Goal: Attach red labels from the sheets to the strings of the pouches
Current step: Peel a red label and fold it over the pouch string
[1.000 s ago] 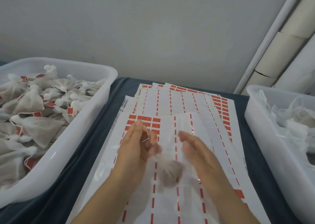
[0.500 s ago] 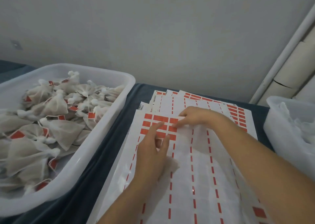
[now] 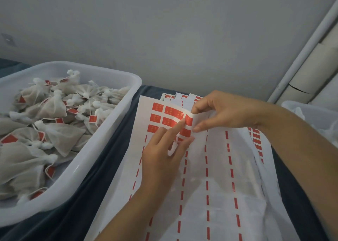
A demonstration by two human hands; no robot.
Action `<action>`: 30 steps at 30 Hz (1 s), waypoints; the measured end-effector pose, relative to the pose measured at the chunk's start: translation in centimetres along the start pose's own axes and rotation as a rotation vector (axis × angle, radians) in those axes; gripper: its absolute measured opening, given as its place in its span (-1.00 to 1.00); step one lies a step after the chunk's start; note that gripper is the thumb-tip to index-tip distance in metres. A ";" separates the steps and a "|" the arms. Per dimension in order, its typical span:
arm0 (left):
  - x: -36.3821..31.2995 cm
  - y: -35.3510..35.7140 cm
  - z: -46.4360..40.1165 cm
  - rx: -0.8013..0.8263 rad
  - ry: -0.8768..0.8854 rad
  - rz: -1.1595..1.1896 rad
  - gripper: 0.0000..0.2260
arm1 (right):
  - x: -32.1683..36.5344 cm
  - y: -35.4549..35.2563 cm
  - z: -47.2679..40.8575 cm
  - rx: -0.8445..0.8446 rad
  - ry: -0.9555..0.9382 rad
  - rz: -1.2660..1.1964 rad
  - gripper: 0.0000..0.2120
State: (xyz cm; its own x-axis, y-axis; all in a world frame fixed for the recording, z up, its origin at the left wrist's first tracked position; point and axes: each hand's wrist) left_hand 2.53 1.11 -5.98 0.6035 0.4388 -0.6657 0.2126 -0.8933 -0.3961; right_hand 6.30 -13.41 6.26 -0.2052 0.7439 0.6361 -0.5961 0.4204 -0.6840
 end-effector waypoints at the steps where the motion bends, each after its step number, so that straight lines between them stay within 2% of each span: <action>1: -0.1 -0.2 0.0 -0.022 0.029 -0.008 -0.65 | 0.3 0.2 0.1 -0.008 -0.018 0.004 -0.94; 8: -0.2 -1.0 0.0 -0.067 0.125 -0.084 -0.74 | 1.8 0.7 0.6 0.000 -0.066 0.089 -0.89; 12: -0.2 -1.4 0.0 -0.020 0.104 -0.044 -0.69 | 2.1 0.5 0.7 0.054 -0.025 0.077 -0.92; 24: -0.5 -1.5 0.0 -0.034 0.044 0.077 -0.69 | 2.1 1.5 0.3 -0.049 -0.078 0.072 -0.89; 30: -0.3 -1.3 -0.1 -0.047 0.002 0.146 -0.83 | 2.1 1.5 0.6 -0.066 -0.083 0.045 -0.88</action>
State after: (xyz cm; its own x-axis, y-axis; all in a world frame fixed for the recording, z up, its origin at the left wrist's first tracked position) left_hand 2.09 2.13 -5.19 0.6320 0.3034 -0.7131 0.1579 -0.9513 -0.2648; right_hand 4.50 -11.54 6.79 -0.2958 0.7180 0.6301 -0.5332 0.4232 -0.7325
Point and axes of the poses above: each hand's wrist, its own z-axis away from the middle knuckle, its own y-axis out of the palm, x = y × z, and after that the axes turned 12 degrees about x, right-handed
